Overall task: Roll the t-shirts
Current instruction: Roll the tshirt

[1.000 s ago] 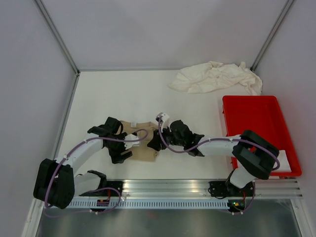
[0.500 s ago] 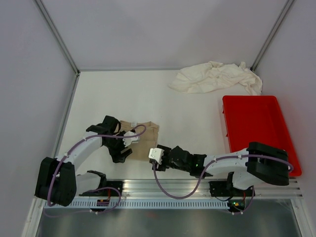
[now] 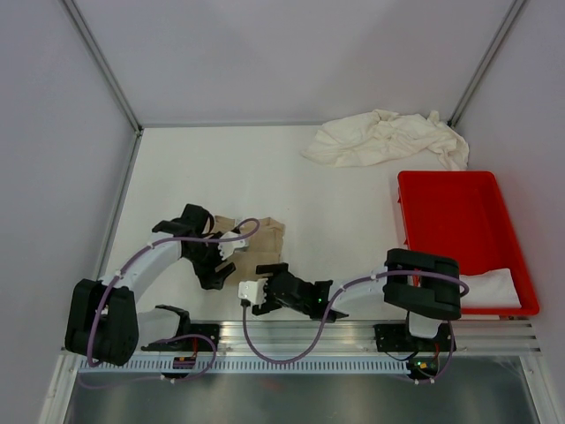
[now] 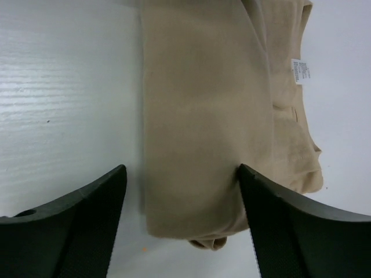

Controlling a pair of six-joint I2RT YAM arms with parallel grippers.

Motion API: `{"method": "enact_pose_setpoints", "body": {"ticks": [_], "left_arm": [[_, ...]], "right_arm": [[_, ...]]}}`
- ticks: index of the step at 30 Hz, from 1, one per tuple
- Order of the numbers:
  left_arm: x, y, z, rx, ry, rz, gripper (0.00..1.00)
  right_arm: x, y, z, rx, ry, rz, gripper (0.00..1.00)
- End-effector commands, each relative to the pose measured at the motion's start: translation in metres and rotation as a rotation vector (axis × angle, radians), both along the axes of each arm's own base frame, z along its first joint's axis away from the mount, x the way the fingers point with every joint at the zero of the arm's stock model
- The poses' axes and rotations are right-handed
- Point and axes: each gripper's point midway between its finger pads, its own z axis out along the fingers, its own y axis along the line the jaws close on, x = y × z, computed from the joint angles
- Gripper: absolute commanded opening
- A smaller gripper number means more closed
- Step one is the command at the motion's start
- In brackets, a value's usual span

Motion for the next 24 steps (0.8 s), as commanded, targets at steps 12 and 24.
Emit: {"method": "enact_pose_setpoints", "body": {"ticks": [12,24], "left_arm": [[0.014,0.004,0.022,-0.022,-0.045,-0.003,0.84],[0.033,-0.007,0.094,-0.169,-0.081,0.060,0.85]], "right_arm": [[0.018,-0.004,-0.007,-0.020,0.191,-0.164,0.09],[-0.026,-0.006,0.029,0.142,0.789,-0.029,0.00]]}}
